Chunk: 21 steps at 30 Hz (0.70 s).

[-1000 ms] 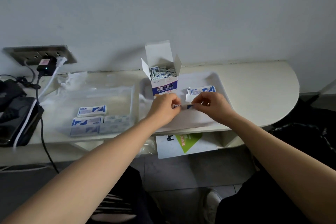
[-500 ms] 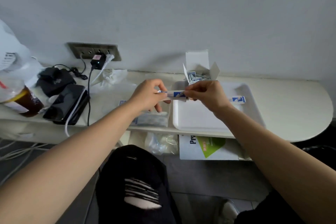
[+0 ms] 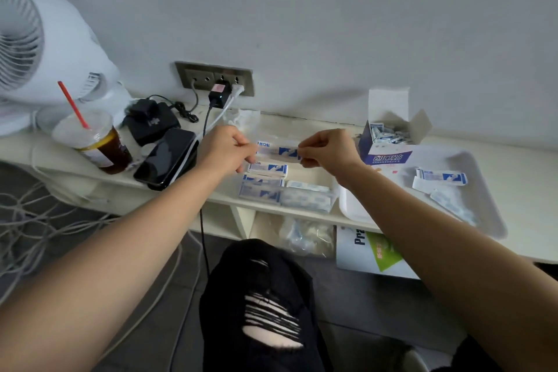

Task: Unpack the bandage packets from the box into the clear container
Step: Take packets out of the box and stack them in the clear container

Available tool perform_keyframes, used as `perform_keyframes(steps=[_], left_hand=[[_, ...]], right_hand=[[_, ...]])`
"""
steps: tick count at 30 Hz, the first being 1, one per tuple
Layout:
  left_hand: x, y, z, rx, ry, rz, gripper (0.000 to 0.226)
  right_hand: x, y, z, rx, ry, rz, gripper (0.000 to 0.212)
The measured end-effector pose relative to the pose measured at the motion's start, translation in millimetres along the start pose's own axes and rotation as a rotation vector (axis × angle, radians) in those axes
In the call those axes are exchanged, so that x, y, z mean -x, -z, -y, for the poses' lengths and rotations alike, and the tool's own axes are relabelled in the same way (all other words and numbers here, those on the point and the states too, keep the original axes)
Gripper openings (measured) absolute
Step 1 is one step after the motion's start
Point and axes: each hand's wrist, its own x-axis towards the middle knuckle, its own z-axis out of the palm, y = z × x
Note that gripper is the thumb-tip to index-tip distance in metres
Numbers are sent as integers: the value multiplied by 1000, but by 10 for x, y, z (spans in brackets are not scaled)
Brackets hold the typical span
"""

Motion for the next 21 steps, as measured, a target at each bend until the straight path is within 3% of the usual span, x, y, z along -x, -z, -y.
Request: perform_keyframes(steps=[3, 7, 13, 17, 21], left_hand=[[-80, 79, 182, -86, 41, -123, 10], [-180, 12, 316, -154, 94, -15, 28], [-255, -78, 408, -156, 64, -1, 14], [-253, -96, 425, -152, 22, -1, 10], [-258, -98, 443, -155, 3, 2, 10]], right_hand=[[-93, -153, -28, 55, -84, -21, 12], [-174, -382, -75, 98, -191, -32, 12], [-286, -541, -162, 125, -309, -106, 17], [-313, -555, -150, 161, -338, -95, 5], [-284, -497, -111, 138, -416, -32, 27]])
